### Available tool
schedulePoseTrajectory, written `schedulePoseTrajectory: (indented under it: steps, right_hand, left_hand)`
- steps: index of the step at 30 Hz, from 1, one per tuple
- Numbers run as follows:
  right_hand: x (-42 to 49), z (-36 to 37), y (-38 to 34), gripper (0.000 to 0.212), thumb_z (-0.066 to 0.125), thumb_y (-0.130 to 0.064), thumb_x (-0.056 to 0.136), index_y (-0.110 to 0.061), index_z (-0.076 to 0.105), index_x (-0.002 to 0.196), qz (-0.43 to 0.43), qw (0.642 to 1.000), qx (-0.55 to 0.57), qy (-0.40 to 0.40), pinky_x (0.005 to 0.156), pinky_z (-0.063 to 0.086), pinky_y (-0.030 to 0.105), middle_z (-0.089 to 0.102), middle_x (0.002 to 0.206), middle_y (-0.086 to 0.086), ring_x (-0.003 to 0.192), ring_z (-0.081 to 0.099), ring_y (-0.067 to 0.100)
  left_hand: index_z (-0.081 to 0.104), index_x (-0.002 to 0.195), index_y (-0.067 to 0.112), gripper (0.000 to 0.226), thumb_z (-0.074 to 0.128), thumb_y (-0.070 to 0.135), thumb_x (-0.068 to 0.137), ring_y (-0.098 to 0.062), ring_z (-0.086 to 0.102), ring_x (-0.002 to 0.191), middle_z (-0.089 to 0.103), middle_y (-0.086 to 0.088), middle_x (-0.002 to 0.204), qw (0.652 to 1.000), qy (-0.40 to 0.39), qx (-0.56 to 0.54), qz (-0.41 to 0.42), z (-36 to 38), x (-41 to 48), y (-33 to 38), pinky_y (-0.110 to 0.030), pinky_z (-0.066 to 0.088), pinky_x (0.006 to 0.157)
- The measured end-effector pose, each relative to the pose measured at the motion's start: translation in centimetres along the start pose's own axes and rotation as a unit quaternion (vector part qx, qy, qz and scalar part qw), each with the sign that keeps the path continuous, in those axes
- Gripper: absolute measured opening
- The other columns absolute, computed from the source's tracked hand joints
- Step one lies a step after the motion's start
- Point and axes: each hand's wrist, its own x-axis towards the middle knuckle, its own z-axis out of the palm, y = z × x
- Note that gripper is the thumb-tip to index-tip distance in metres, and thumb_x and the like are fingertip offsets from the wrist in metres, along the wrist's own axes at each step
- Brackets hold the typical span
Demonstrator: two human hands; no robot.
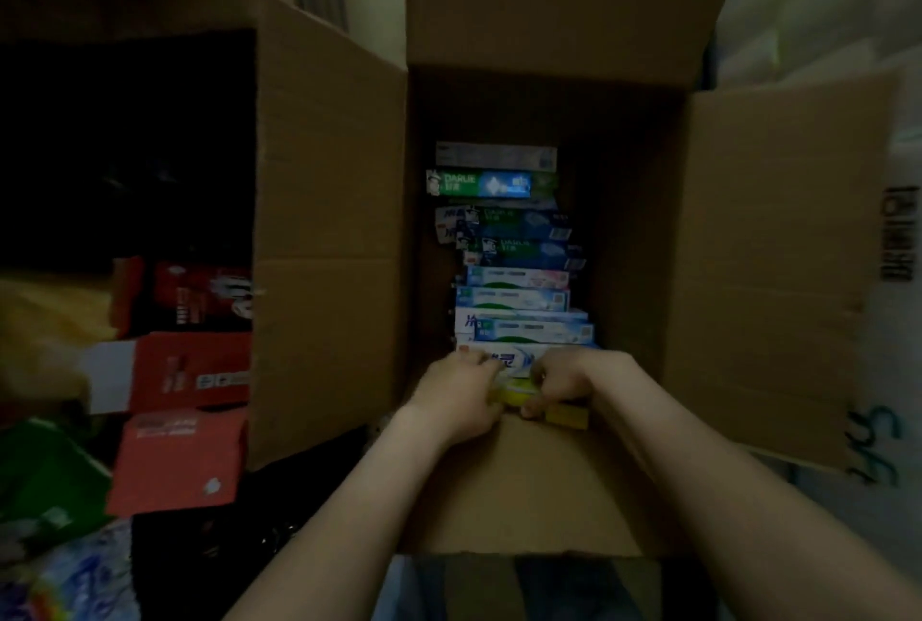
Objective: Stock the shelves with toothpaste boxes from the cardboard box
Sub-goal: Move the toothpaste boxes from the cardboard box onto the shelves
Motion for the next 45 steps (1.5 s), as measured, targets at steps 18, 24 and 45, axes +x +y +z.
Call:
schedulePoseTrajectory:
  steps: [18, 24, 45]
  right_hand:
    - [-51.6, -3.5, -24.5, 0.027, 0.063, -0.038, 0.088, -0.022, 0.066, 0.109, -0.311, 0.91, -0.013, 0.274, 0.085, 0.049, 0.03, 0.068, 0.104, -0.001, 0.091, 0.063, 0.012]
    - [-58.2, 0.1, -36.2, 0.019, 0.066, -0.027, 0.087, -0.023, 0.063, 0.106, -0.401, 0.854, -0.14, 0.301, 0.075, 0.049, 0.022, 0.065, 0.098, -0.001, 0.089, 0.061, 0.013]
    - [-62.1, 24.9, -65.4, 0.025, 0.053, -0.025, 0.097, -0.017, 0.06, 0.119, -0.622, 0.599, -0.426, 0.27, 0.086, 0.036, 0.021, 0.054, 0.107, -0.006, 0.103, 0.051, 0.011]
  left_hand:
    - [0.06, 0.11, 0.015, 0.025, 0.059, 0.033, 0.092, -0.019, 0.061, 0.095, 0.066, -0.003, 0.103, 0.91, 0.405, -0.064, 0.053, -23.5, -46.9, 1.8, -0.035, 0.047, 0.079]
    - [0.063, 0.11, 0.026, 0.022, 0.059, 0.038, 0.092, -0.01, 0.061, 0.084, 0.066, 0.006, 0.09, 0.855, 0.497, -0.14, -0.038, -22.5, -60.5, -2.3, -0.028, 0.046, 0.071]
    - [0.061, 0.117, 0.024, 0.031, 0.048, 0.044, 0.096, -0.01, 0.055, 0.103, 0.059, 0.008, 0.115, 0.541, 0.725, -0.213, -0.368, 1.8, -88.5, -7.7, -0.032, 0.046, 0.09]
